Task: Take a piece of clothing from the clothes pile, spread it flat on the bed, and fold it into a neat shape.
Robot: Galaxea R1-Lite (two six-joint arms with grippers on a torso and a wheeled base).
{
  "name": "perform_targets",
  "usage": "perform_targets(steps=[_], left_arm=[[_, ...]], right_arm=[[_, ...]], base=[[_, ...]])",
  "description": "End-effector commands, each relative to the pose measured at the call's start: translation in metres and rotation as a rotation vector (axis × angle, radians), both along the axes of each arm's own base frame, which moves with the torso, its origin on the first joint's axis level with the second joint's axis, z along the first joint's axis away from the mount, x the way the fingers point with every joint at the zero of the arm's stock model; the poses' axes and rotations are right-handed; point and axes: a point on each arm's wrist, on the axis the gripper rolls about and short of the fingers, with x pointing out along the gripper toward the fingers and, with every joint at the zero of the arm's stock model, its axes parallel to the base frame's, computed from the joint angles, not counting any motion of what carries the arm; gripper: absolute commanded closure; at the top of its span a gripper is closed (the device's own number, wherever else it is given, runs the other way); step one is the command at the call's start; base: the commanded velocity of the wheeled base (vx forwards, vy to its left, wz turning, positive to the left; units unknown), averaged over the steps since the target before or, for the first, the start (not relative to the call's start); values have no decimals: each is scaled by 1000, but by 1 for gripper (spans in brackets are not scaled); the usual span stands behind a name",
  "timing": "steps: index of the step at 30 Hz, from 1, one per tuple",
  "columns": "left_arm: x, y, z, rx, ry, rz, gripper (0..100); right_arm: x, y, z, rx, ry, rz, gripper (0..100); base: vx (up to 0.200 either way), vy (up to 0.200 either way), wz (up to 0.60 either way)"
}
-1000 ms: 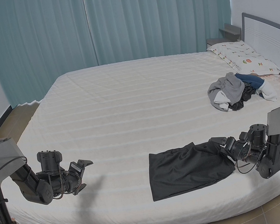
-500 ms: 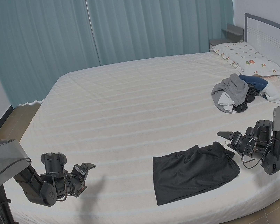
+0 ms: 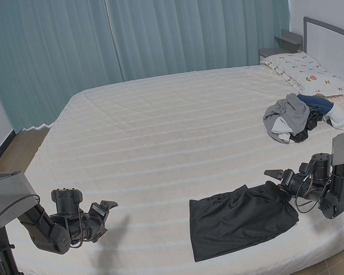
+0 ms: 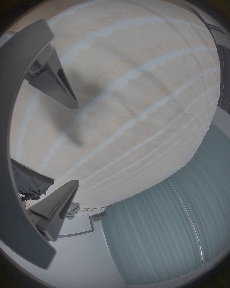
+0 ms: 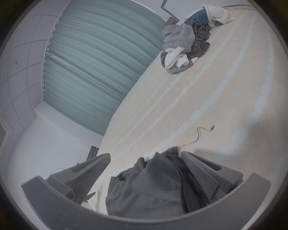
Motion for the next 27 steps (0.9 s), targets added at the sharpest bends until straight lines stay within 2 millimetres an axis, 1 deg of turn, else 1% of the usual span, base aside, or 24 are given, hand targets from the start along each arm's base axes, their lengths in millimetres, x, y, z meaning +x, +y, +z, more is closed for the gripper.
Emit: perform_targets(steps=[1, 12, 15, 17, 18, 20, 22, 24, 25, 27], left_arm=[[0, 0, 0, 0, 1, -1, 0], [0, 0, 0, 0, 1, -1, 0], [0, 0, 0, 0, 0, -1, 0], [0, 0, 0, 0, 0, -1, 0], [0, 0, -1, 0, 1, -1, 0], [0, 0, -1, 0, 0, -1, 0], [0, 0, -1, 0, 0, -1, 0], [0, 0, -1, 0, 0, -1, 0], [0, 0, -1, 0, 0, -1, 0], [0, 0, -1, 0, 1, -1, 0]], right_arm=[[-5, 1, -7, -3, 28, 3, 0], [-8, 1, -6, 4, 37, 15, 0], [-11, 8, -8, 4, 50, 36, 0], [-11, 8, -8, 4, 50, 36, 0], [-13, 18, -9, 2, 58, 64, 0], [-13, 21, -11, 1, 59, 73, 0], [-13, 21, -11, 2, 61, 76, 0], [-13, 22, -16, 0, 70, 78, 0], [-12, 22, -16, 0, 68, 77, 100], [-11, 22, -16, 0, 67, 77, 100]], base=[[0, 0, 0], [0, 0, 0], [0, 0, 0], [0, 0, 0], [0, 0, 0], [0, 0, 0], [0, 0, 0], [0, 0, 0], [0, 0, 0], [0, 0, 0]])
